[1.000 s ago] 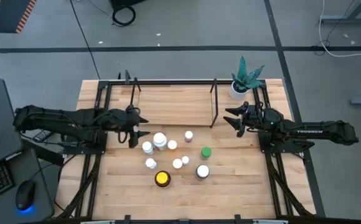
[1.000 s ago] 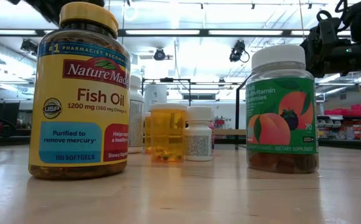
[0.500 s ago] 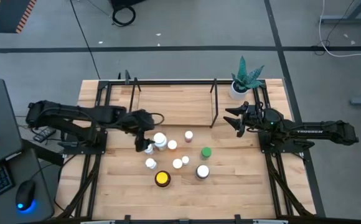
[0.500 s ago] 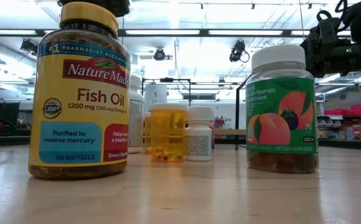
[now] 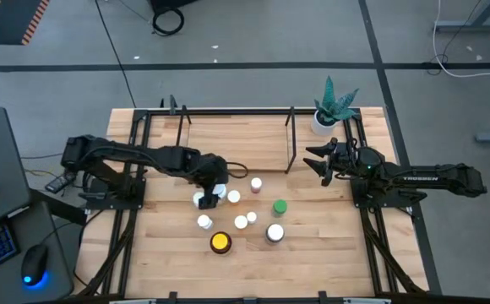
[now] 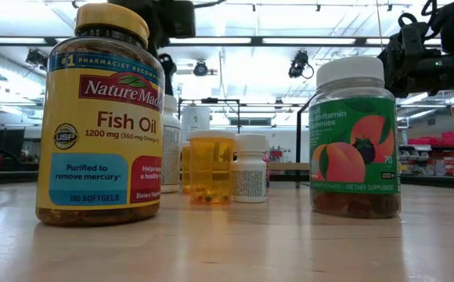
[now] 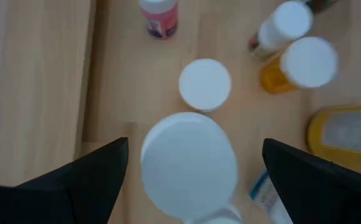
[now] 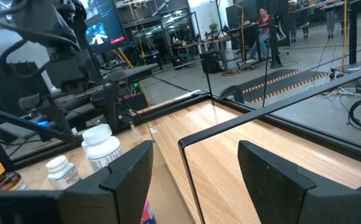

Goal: Pick and place medicine bottles onto shelf by color
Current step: Put the white red pill bottle on the shelf

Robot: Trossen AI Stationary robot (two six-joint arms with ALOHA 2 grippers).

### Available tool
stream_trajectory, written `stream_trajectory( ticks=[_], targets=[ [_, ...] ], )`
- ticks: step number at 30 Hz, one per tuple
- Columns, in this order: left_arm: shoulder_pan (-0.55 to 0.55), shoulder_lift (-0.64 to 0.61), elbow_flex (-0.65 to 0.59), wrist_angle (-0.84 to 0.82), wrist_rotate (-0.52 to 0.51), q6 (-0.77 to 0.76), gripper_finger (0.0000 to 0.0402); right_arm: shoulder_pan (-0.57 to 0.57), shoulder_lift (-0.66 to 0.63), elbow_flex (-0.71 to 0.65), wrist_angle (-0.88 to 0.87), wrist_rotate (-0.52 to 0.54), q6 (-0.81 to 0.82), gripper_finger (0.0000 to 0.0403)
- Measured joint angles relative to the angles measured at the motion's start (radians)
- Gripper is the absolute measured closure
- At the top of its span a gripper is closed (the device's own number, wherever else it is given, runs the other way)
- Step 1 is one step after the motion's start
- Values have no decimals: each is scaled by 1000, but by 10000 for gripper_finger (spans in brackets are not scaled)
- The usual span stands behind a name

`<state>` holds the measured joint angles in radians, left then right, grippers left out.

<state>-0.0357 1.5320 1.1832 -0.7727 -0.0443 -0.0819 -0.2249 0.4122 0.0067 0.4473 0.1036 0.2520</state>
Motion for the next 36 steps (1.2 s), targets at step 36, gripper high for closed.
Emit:
stream_trajectory(
  ticks=[36],
  targets=[
    [0,197,5,-27,-19,-63,110,0,0,0,0,0,0,160]
  ],
)
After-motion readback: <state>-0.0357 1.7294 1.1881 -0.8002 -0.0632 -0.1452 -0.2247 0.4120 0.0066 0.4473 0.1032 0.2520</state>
